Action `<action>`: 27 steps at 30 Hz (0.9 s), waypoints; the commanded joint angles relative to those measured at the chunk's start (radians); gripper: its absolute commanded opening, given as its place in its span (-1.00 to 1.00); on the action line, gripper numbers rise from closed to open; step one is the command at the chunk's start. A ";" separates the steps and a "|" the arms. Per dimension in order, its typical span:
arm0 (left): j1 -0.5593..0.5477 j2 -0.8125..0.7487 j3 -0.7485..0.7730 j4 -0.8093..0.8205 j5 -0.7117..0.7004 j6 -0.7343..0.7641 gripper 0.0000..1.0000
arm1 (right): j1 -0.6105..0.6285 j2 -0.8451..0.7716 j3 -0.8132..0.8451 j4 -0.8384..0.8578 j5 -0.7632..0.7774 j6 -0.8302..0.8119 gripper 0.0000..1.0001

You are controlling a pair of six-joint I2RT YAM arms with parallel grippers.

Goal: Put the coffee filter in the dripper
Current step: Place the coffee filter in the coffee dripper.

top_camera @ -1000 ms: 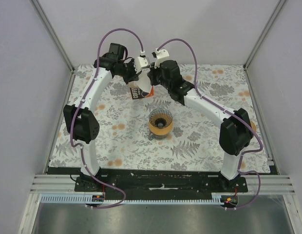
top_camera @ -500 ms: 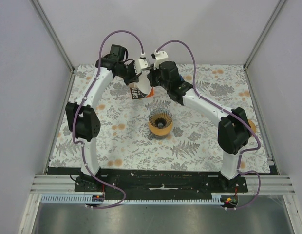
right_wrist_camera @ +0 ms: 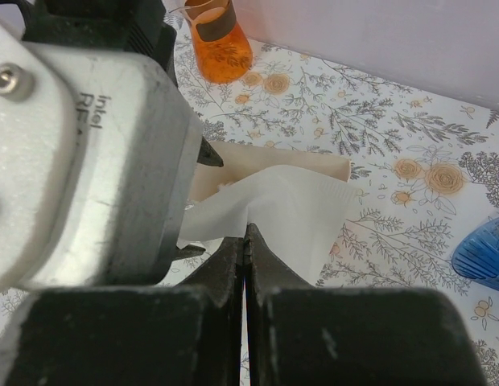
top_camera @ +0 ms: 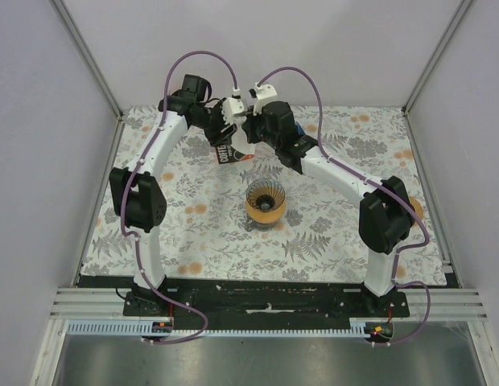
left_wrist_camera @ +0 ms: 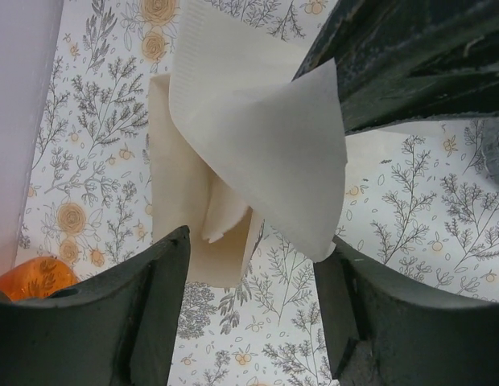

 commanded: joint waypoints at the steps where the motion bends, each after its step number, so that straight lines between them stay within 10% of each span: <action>1: 0.015 -0.059 0.044 0.029 0.064 -0.043 0.41 | 0.002 -0.014 0.034 0.036 -0.002 0.004 -1.00; 7: 0.034 -0.094 0.055 0.026 0.133 -0.119 0.49 | -0.006 -0.050 0.005 0.038 0.009 -0.005 -1.00; 19: 0.038 -0.258 -0.110 0.222 0.161 -0.772 0.75 | -0.014 -0.204 -0.084 0.025 -0.012 0.039 -1.00; 27: -0.017 -0.370 -0.247 0.312 0.020 -0.928 0.51 | 0.003 -0.288 -0.141 0.021 -0.058 0.061 -1.00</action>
